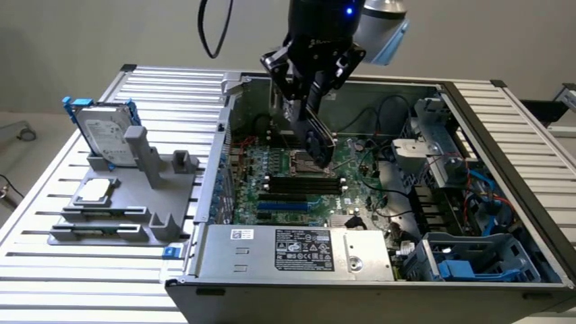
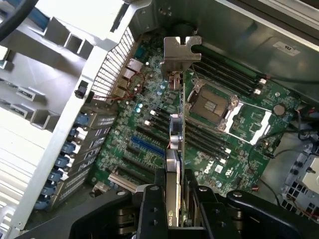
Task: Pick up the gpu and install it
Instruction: 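Insert the gpu into the slot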
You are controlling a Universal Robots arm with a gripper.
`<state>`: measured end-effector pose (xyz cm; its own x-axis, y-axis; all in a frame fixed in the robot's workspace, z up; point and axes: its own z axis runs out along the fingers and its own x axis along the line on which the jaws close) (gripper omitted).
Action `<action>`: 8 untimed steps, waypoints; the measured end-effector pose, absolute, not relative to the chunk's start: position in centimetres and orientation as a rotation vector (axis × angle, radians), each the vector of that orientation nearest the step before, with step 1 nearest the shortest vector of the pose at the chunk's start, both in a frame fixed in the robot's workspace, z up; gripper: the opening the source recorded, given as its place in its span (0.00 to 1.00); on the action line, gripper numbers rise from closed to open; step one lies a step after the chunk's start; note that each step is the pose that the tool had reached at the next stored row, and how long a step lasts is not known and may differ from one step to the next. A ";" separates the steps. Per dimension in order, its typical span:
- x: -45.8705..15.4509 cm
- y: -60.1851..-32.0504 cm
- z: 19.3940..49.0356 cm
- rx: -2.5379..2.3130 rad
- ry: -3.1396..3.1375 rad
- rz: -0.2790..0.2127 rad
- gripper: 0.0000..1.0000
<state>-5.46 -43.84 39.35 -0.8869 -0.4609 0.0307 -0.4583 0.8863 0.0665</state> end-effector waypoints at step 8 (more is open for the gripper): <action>-5.5 -43.8 39.2 0.949 -2.941 -0.083 0.26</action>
<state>-5.46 -43.84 39.24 -0.8103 -0.5852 0.0306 -0.5825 0.8101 0.0665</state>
